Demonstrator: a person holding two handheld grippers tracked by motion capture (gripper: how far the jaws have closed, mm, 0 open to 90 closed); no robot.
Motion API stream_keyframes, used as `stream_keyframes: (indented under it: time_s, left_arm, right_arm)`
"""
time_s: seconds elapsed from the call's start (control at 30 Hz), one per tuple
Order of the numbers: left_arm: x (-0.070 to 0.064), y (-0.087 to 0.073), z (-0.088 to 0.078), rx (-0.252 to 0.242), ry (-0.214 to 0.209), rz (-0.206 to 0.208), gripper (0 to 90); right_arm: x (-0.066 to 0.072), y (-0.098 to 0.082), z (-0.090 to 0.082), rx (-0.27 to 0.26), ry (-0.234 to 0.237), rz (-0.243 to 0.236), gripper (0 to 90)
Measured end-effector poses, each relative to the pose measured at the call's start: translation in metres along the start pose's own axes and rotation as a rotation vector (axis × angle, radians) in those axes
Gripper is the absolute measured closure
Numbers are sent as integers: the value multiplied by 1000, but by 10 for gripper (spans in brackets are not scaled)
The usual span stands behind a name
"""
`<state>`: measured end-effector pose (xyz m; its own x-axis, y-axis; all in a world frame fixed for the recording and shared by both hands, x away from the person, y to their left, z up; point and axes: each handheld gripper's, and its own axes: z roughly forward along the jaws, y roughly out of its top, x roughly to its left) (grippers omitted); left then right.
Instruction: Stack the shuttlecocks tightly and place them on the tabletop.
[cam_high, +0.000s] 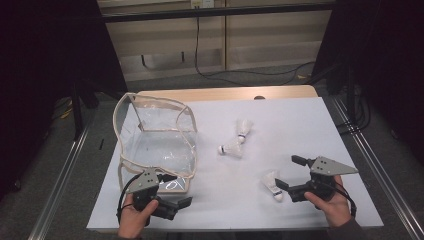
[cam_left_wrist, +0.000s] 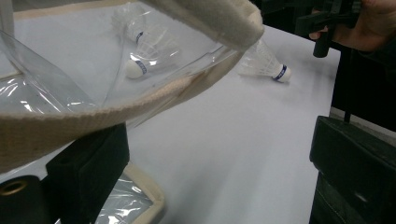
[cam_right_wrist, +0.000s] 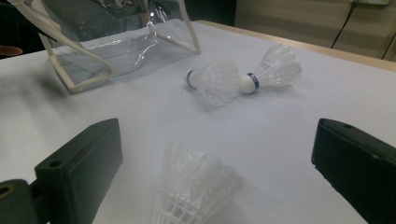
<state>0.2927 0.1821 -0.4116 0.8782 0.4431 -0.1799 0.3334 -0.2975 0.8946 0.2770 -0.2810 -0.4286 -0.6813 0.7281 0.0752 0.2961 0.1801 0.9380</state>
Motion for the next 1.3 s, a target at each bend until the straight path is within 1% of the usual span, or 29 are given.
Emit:
stream_keyframes:
  time_s: [0.07, 0.13, 0.33, 0.47, 0.53, 0.93, 1.03, 1.3]
  left_arm:
    - [0, 0, 0, -3, 0, 0, 48]
    - [0, 0, 0, -4, 1, 0, 48]
    - [0, 0, 0, -4, -1, 0, 48]
    - [0, 0, 0, -5, 1, 0, 47]
    - [0, 0, 0, -6, 1, 0, 47]
    - [1, 0, 1, -9, -3, -4, 46]
    - [1, 0, 1, -9, -2, -4, 47]
    - [1, 0, 1, -9, -3, -3, 47]
  right_arm:
    - [-1, 0, 3, 10, 5, 2, 12]
    - [-1, 1, 6, 32, 12, 3, 13]
    - [-2, 3, 13, 59, 24, 14, 38]
    - [-1, 5, 17, 64, 35, 19, 38]
    - [0, 6, 18, 69, 37, 12, 38]
    - [3, 10, 27, 95, 74, 39, 66]
    - [4, 11, 30, 105, 77, 35, 66]
    - [6, 10, 35, 135, 108, 27, 88]
